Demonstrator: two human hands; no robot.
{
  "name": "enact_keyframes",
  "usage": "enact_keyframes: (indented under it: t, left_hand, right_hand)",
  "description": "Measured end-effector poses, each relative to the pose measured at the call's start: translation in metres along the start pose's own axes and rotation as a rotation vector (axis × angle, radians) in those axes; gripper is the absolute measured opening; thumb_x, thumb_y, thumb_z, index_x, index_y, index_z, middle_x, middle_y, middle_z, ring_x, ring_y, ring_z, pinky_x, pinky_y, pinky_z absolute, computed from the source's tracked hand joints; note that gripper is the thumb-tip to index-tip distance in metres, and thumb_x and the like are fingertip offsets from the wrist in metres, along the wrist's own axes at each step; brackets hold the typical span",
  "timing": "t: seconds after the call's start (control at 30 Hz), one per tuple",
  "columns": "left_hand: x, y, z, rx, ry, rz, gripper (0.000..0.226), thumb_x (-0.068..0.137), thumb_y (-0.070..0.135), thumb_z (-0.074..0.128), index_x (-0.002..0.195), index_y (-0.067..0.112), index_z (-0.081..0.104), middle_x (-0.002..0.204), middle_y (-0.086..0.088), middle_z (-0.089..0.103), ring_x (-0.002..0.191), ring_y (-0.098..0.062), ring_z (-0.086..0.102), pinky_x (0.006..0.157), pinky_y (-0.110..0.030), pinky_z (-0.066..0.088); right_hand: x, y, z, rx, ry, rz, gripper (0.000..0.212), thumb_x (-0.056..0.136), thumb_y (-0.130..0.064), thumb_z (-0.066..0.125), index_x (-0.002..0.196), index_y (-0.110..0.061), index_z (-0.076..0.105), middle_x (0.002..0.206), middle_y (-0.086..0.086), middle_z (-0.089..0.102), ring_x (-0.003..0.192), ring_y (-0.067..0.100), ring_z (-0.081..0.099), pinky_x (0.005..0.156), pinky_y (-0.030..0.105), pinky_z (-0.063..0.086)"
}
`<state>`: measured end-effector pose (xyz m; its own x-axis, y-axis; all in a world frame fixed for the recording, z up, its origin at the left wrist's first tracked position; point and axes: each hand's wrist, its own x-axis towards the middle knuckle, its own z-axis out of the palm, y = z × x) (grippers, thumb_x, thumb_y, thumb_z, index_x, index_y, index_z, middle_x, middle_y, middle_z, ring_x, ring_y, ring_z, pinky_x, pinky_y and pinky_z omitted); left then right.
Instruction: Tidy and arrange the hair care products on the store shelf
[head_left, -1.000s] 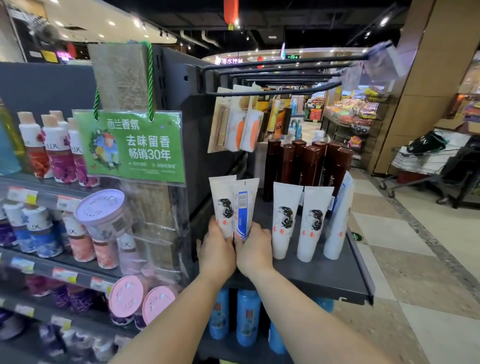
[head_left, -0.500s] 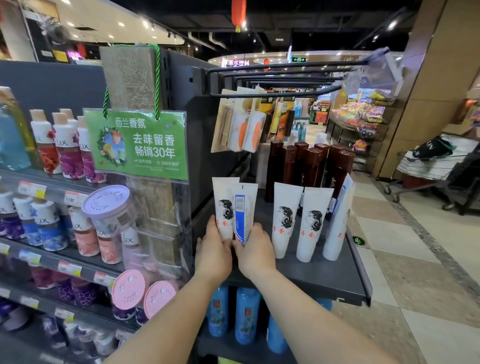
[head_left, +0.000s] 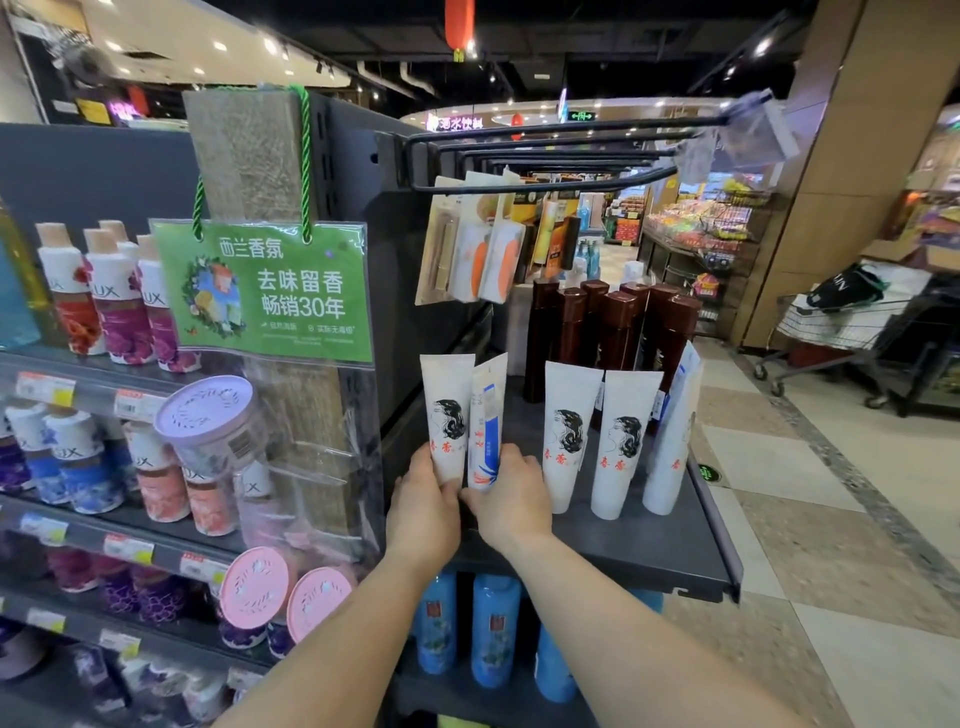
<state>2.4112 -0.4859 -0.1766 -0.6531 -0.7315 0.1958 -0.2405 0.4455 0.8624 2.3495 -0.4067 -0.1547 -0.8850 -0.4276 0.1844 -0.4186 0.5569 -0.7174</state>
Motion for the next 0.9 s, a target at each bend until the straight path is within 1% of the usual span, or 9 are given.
enact_keyframes:
  t: [0.07, 0.2, 0.33, 0.4, 0.47, 0.6, 0.7, 0.8, 0.9]
  left_hand:
    - [-0.001, 0.001, 0.000, -0.007, -0.007, -0.007, 0.039, 0.092, 0.019, 0.051, 0.126, 0.036, 0.041, 0.116, 0.009, 0.063, 0.107, -0.018, 0.057, 0.092, -0.045, 0.049]
    - [0.000, -0.002, 0.001, -0.049, -0.007, -0.035, 0.042, 0.091, 0.021, 0.053, 0.125, 0.042, 0.040, 0.112, 0.010, 0.065, 0.103, -0.016, 0.061, 0.091, -0.046, 0.051]
    - [0.002, -0.001, 0.001, -0.126, 0.023, -0.068, 0.044, 0.090, 0.019, 0.059, 0.131, 0.029, 0.045, 0.112, 0.007, 0.067, 0.102, -0.015, 0.064, 0.093, -0.043, 0.051]
    - [0.002, 0.000, 0.000, -0.161, 0.041, -0.066, 0.044, 0.089, 0.017, 0.063, 0.130, 0.021, 0.048, 0.112, 0.005, 0.066, 0.101, -0.014, 0.062, 0.093, -0.037, 0.050]
    - [0.001, -0.001, 0.000, -0.184, 0.046, -0.055, 0.044, 0.086, 0.016, 0.067, 0.126, 0.018, 0.050, 0.109, 0.007, 0.064, 0.094, -0.007, 0.061, 0.086, -0.028, 0.049]
    - [0.000, -0.003, -0.001, -0.203, 0.062, -0.038, 0.042, 0.083, 0.011, 0.071, 0.121, 0.015, 0.053, 0.105, 0.007, 0.063, 0.089, 0.004, 0.058, 0.077, -0.019, 0.046]
    - [0.000, -0.003, -0.001, -0.188, 0.056, -0.025, 0.040, 0.086, 0.009, 0.067, 0.123, 0.013, 0.053, 0.101, 0.009, 0.063, 0.086, 0.004, 0.058, 0.074, -0.016, 0.043]
    - [-0.001, -0.003, -0.001, -0.161, 0.050, -0.005, 0.039, 0.089, 0.010, 0.063, 0.126, 0.016, 0.053, 0.101, 0.011, 0.062, 0.091, -0.003, 0.060, 0.077, -0.020, 0.044]
    - [-0.001, -0.004, 0.000, -0.135, 0.053, 0.007, 0.039, 0.090, 0.010, 0.060, 0.127, 0.019, 0.053, 0.107, 0.009, 0.064, 0.098, -0.011, 0.062, 0.084, -0.029, 0.048]
  right_hand:
    - [-0.001, 0.002, 0.000, 0.024, 0.002, -0.008, 0.046, 0.080, -0.022, 0.074, 0.119, -0.015, 0.049, 0.113, 0.005, 0.052, 0.106, 0.023, 0.056, 0.094, 0.035, 0.048]
    - [-0.004, 0.006, -0.004, 0.110, 0.009, -0.026, 0.057, 0.086, -0.010, 0.064, 0.136, -0.020, 0.040, 0.118, -0.001, 0.058, 0.108, 0.014, 0.056, 0.096, 0.029, 0.047]
    - [-0.005, 0.005, -0.006, 0.174, 0.035, 0.012, 0.058, 0.085, -0.014, 0.066, 0.136, -0.019, 0.039, 0.117, -0.001, 0.062, 0.109, 0.016, 0.059, 0.094, 0.034, 0.050]
    - [-0.004, 0.005, -0.004, 0.171, 0.053, 0.017, 0.053, 0.081, -0.020, 0.073, 0.126, -0.017, 0.045, 0.115, 0.000, 0.062, 0.107, 0.017, 0.059, 0.091, 0.032, 0.050]
    - [-0.005, 0.004, -0.003, 0.118, 0.068, 0.009, 0.044, 0.083, -0.024, 0.071, 0.121, -0.016, 0.049, 0.114, 0.002, 0.057, 0.107, 0.020, 0.057, 0.090, 0.032, 0.047]
    - [-0.009, 0.005, 0.000, 0.108, 0.086, -0.022, 0.047, 0.090, -0.022, 0.062, 0.132, -0.018, 0.044, 0.120, 0.005, 0.053, 0.113, 0.023, 0.054, 0.096, 0.035, 0.045]
    - [-0.010, 0.006, -0.001, 0.161, 0.094, -0.055, 0.047, 0.092, -0.017, 0.056, 0.136, -0.022, 0.040, 0.121, 0.002, 0.058, 0.113, 0.020, 0.056, 0.096, 0.034, 0.046]
    - [-0.012, 0.007, -0.003, 0.193, 0.078, -0.047, 0.045, 0.093, -0.012, 0.052, 0.135, -0.023, 0.039, 0.116, -0.004, 0.059, 0.107, 0.016, 0.057, 0.090, 0.026, 0.044]
    - [-0.013, 0.008, -0.004, 0.198, 0.062, -0.032, 0.048, 0.094, -0.013, 0.052, 0.138, -0.022, 0.035, 0.121, -0.001, 0.060, 0.110, 0.018, 0.057, 0.093, 0.031, 0.046]
